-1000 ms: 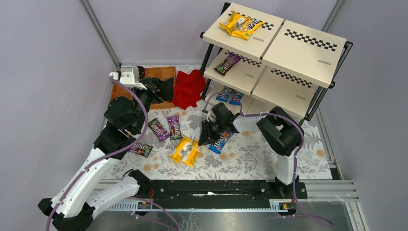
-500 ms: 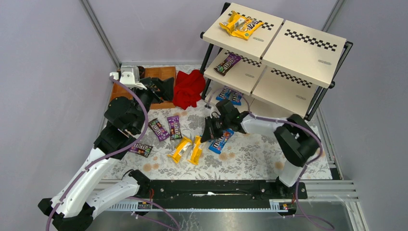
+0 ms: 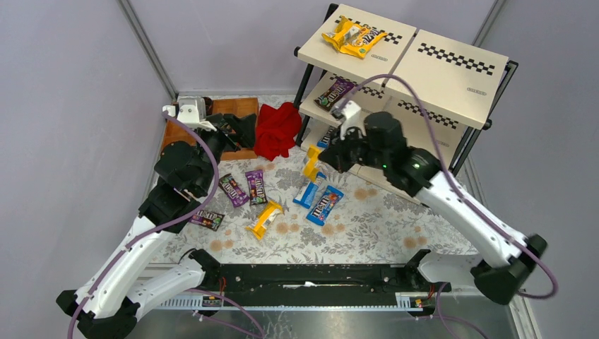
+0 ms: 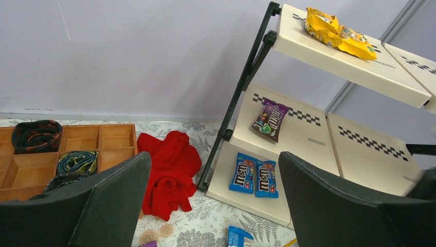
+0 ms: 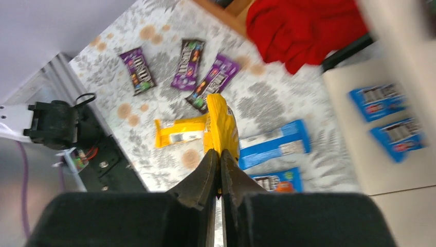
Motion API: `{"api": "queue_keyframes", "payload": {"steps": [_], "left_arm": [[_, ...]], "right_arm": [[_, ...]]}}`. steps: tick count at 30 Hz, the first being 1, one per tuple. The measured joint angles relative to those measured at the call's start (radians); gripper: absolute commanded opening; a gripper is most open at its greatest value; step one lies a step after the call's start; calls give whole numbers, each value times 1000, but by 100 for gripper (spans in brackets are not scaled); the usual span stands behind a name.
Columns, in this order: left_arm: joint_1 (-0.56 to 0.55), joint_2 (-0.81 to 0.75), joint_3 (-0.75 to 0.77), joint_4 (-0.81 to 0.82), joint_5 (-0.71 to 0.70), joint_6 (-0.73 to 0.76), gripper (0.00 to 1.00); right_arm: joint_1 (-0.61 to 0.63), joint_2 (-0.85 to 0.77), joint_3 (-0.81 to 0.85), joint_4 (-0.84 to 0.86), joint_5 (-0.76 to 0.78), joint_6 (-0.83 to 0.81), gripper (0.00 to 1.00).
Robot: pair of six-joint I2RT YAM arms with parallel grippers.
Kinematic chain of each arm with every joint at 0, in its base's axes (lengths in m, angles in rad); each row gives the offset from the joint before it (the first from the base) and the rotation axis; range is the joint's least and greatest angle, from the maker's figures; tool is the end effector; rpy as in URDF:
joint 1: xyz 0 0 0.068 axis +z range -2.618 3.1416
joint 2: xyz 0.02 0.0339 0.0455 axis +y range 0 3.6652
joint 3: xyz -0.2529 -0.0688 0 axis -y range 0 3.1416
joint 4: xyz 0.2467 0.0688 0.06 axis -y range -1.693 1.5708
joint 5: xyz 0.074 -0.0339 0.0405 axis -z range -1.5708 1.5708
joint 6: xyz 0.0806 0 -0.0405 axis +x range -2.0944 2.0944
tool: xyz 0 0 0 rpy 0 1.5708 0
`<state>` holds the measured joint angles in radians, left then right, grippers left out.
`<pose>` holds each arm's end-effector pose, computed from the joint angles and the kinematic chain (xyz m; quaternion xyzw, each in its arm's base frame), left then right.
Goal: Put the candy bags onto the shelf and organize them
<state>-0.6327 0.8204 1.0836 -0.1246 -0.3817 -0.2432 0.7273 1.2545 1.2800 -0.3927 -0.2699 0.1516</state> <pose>0.1932 -0.1044 0.4412 -0.0157 0.6600 -0.2013 0.7236 0.2307 0.2341 0.3657 -0.3049 0.7616 0.3390 0.4605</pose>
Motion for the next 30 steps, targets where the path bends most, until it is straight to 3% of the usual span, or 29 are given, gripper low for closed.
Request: {"api": "queue_keyframes", "payload": {"steps": [7,13,22,30], "left_arm": [[0,0,-5,3,3,0,99],[0,2,-8,4,11,-1,99],[0,2,-8,7,19,-4,99],[0,6,-12,7,32,-12,99]], "right_arm": [[-1,-214,48,-68,153,-279,0],[-1,-301,167,-100,198,-534,0],[-1,-266,463,-82,330,-828,0],[-3,-133,504,55,620,-1159,0]]}}
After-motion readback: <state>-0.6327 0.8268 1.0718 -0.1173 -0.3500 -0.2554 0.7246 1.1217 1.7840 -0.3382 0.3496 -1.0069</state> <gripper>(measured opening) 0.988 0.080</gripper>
